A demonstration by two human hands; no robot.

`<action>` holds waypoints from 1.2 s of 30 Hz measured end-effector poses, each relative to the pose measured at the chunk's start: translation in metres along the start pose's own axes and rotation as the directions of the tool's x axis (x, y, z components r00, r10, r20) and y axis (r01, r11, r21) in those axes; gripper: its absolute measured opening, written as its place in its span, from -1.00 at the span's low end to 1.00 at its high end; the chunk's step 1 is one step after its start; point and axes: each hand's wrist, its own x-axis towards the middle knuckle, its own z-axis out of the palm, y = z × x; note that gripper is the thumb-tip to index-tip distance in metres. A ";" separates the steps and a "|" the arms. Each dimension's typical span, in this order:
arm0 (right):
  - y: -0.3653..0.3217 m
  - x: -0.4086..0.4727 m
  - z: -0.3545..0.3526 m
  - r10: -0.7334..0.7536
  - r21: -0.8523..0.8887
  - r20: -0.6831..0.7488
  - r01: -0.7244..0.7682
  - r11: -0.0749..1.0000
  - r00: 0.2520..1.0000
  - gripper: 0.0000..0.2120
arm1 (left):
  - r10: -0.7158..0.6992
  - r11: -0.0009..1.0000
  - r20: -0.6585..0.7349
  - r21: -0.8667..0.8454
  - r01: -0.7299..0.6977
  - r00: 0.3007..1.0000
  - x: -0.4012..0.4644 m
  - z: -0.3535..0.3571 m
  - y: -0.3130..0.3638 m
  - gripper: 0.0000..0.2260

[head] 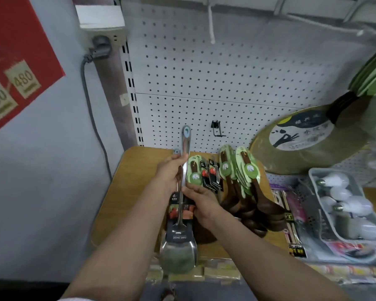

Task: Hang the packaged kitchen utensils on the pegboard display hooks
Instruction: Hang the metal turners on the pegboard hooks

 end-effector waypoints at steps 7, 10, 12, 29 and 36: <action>-0.017 -0.067 -0.075 -0.102 0.029 0.043 0.101 0.994 0.994 -0.67 | 0.099 0.995 -0.003 -0.011 -0.099 0.995 -0.071 0.083 -0.024 -0.73; -0.020 -0.102 -0.126 -0.157 0.062 0.043 0.154 0.986 0.987 -0.71 | 0.138 0.990 0.018 0.000 -0.138 0.990 -0.103 0.132 -0.049 -0.66; -0.022 -0.122 -0.166 -0.194 0.064 0.020 0.192 0.979 0.981 -0.71 | 0.167 0.986 0.033 -0.012 -0.166 0.985 -0.127 0.167 -0.068 -0.69; -0.053 -0.297 -0.519 -0.347 0.123 -0.440 0.438 0.891 0.828 -0.72 | 0.042 0.985 0.505 0.126 -0.122 0.862 -0.248 0.506 -0.264 -0.87; -0.078 -0.338 -0.639 -0.320 0.172 -0.577 0.495 0.852 0.751 -0.68 | -0.057 0.977 0.610 0.199 -0.082 0.791 -0.274 0.641 -0.327 -0.90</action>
